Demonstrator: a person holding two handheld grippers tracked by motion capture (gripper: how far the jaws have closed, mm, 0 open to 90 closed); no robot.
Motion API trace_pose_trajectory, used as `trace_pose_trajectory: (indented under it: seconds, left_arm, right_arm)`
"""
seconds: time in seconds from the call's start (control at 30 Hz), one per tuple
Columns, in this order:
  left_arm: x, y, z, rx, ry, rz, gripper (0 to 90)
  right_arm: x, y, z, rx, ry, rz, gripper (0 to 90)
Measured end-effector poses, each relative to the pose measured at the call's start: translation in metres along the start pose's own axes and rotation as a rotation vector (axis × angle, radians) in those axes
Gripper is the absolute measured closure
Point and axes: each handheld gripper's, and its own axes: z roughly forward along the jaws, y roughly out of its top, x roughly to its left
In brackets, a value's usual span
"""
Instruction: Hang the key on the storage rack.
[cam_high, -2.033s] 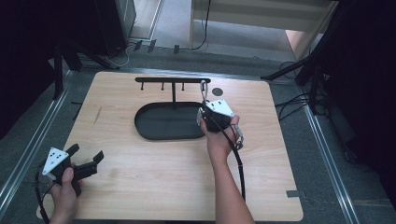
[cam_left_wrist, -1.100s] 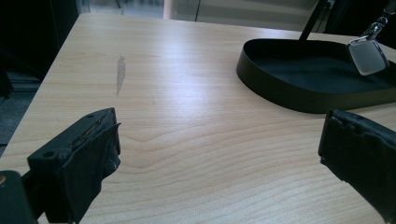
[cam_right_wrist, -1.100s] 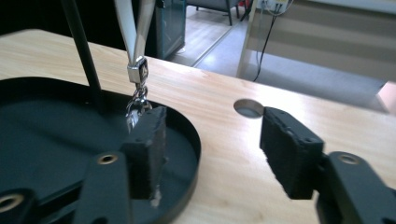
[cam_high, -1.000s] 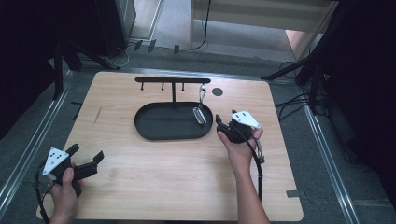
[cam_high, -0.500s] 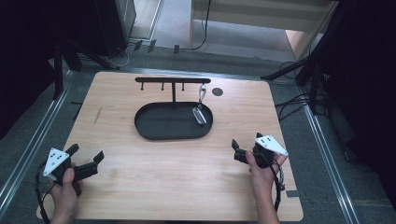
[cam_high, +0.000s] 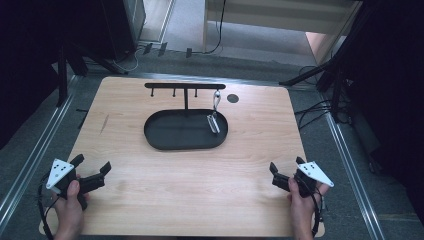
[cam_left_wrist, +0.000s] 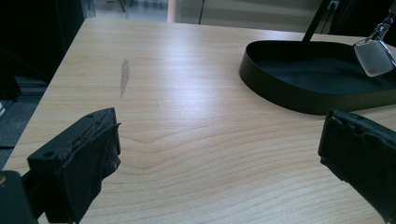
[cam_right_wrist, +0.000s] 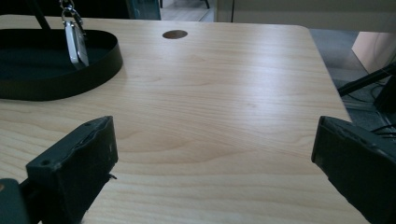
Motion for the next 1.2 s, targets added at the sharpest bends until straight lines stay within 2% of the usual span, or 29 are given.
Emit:
trace_pose_trajectory:
  seconds: [0.23, 0.5, 0.83, 0.9, 0.93, 0.97, 1.0, 1.03, 1.2]
  left_arm:
    - [0.0, 0.0, -0.001, -0.003, 0.003, 0.001, 0.0]
    - [-0.001, 0.0, -0.001, -0.003, 0.008, 0.007, 0.0]
    - [-0.002, 0.0, -0.001, -0.001, 0.013, 0.012, 0.0]
    - [-0.002, 0.0, -0.001, -0.001, 0.014, 0.014, 0.0]
    - [-0.002, 0.0, -0.001, -0.002, 0.015, 0.015, 0.0]
    - [-0.002, 0.0, -0.001, -0.002, 0.015, 0.015, 0.0]
    - [-0.003, 0.0, -0.001, -0.003, 0.017, 0.016, 0.0]
    - [-0.003, 0.0, -0.001, -0.003, 0.018, 0.016, 0.0]
    - [-0.003, -0.001, -0.001, -0.008, 0.021, 0.016, 0.0]
  right_arm:
    - [-0.016, -0.008, -0.019, -0.004, -0.022, 0.01, 0.1]
    - [-0.03, -0.02, -0.038, -0.03, -0.024, 0.018, 0.1]
    - [-0.043, -0.032, -0.052, -0.051, -0.042, 0.045, 0.1]
    - [-0.043, -0.033, -0.053, -0.051, -0.042, 0.03, 0.1]
    - [-0.042, -0.033, -0.053, -0.042, -0.05, 0.002, 0.1]
    - [-0.042, -0.033, -0.053, -0.042, -0.05, 0.002, 0.1]
    - [-0.04, -0.034, -0.055, -0.035, -0.066, -0.056, 0.1]
    - [-0.04, -0.034, -0.056, -0.035, -0.068, -0.066, 0.1]
    - [-0.041, -0.036, -0.059, -0.048, -0.069, -0.035, 0.2]
